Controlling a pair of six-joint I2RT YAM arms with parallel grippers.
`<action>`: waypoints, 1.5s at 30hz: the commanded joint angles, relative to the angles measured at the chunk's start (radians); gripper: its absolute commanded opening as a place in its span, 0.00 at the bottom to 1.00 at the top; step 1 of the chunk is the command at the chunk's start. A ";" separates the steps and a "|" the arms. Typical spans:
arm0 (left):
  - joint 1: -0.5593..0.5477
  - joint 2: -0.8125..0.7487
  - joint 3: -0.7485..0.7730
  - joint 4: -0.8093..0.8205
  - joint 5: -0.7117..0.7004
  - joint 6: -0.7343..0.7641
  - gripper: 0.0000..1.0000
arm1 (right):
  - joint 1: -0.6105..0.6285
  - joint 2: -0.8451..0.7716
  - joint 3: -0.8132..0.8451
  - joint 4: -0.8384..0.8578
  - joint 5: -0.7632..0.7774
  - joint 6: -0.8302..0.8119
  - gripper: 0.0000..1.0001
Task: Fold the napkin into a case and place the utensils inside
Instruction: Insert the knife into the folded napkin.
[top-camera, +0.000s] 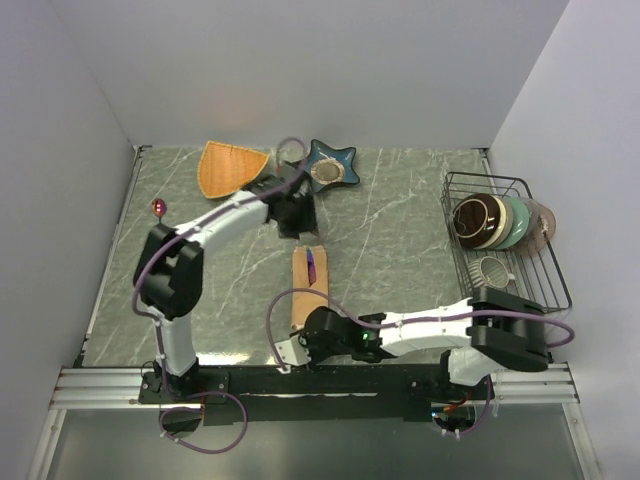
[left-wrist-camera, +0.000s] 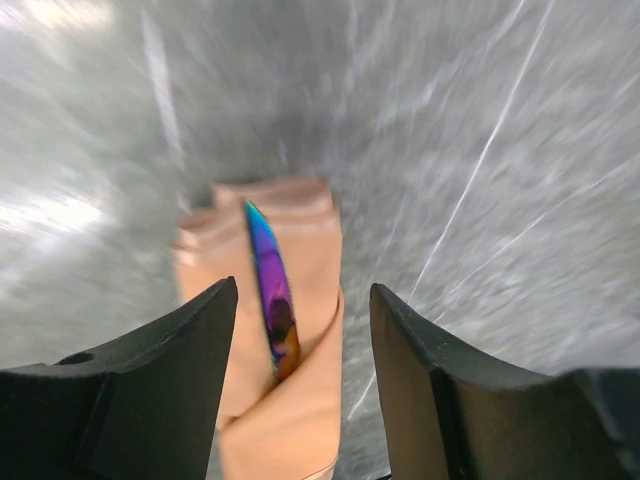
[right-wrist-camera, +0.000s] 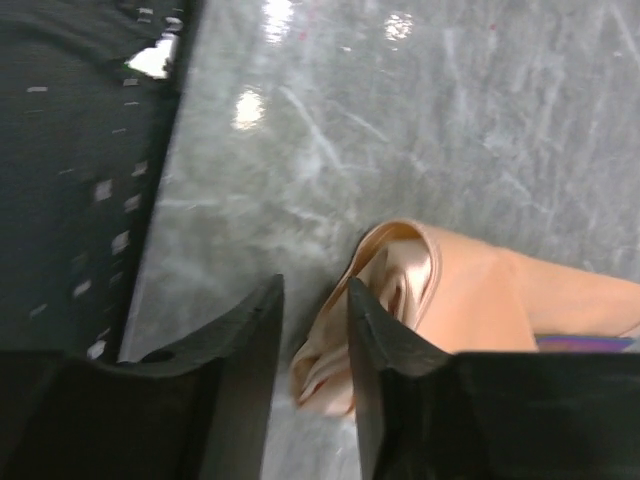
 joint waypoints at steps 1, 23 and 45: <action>0.163 -0.155 -0.020 0.104 0.124 0.064 0.56 | -0.009 -0.139 0.104 -0.218 -0.149 0.100 0.42; 0.256 -0.233 -0.420 0.383 0.675 0.026 0.01 | -0.583 0.096 0.505 -0.358 -0.392 0.919 0.30; 0.202 -0.002 -0.359 0.289 0.553 0.056 0.01 | -0.603 0.360 0.643 -0.347 -0.170 1.102 0.07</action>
